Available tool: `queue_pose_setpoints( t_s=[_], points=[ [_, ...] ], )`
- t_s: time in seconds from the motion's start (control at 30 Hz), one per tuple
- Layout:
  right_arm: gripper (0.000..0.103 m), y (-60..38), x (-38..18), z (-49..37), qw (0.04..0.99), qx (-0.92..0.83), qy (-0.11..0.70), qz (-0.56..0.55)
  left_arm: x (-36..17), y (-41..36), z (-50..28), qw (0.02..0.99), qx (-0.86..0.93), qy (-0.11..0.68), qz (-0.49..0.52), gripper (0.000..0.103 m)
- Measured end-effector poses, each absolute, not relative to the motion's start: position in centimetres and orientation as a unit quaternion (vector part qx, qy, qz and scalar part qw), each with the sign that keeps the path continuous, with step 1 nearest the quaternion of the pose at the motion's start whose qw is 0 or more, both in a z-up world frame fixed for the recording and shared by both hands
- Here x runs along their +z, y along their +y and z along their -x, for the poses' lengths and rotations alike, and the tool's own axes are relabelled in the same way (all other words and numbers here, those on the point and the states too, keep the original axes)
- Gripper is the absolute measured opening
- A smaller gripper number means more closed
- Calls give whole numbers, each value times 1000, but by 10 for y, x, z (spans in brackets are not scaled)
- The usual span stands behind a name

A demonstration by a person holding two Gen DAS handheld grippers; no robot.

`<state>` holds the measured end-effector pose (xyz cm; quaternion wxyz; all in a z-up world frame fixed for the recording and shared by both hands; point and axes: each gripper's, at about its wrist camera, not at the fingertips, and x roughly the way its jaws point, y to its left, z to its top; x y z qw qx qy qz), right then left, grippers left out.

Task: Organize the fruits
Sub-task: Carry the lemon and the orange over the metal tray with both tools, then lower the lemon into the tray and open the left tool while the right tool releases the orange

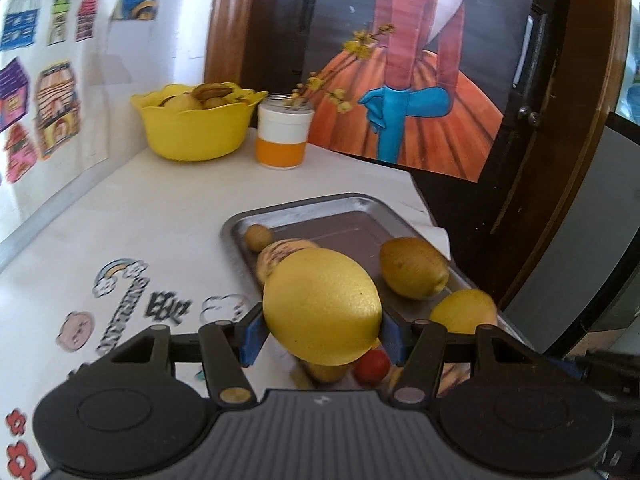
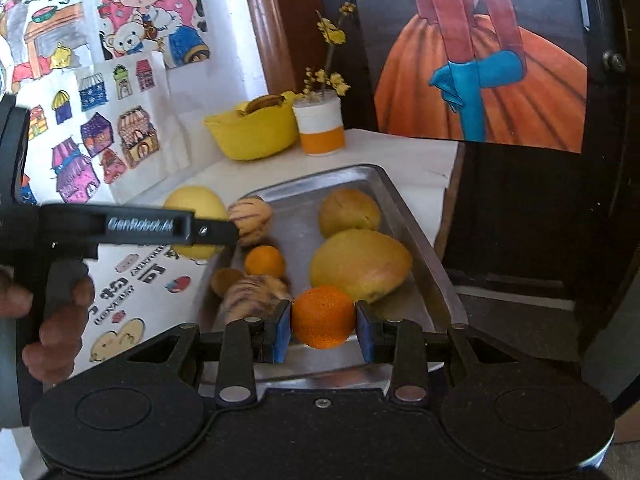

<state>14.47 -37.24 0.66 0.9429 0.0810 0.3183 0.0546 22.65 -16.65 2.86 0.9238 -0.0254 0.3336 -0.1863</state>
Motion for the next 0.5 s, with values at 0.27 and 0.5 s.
queue_pose_setpoints(
  t_s=[0.27,0.5],
  points=[
    [36,-377,-4,-150,942,38,323,-87,22,-196,-248,918,-196,344,14,62],
    [36,-379,-8,-157,941,35,324,-87,17,-207,-257,917,-197,346,4,62]
  ],
)
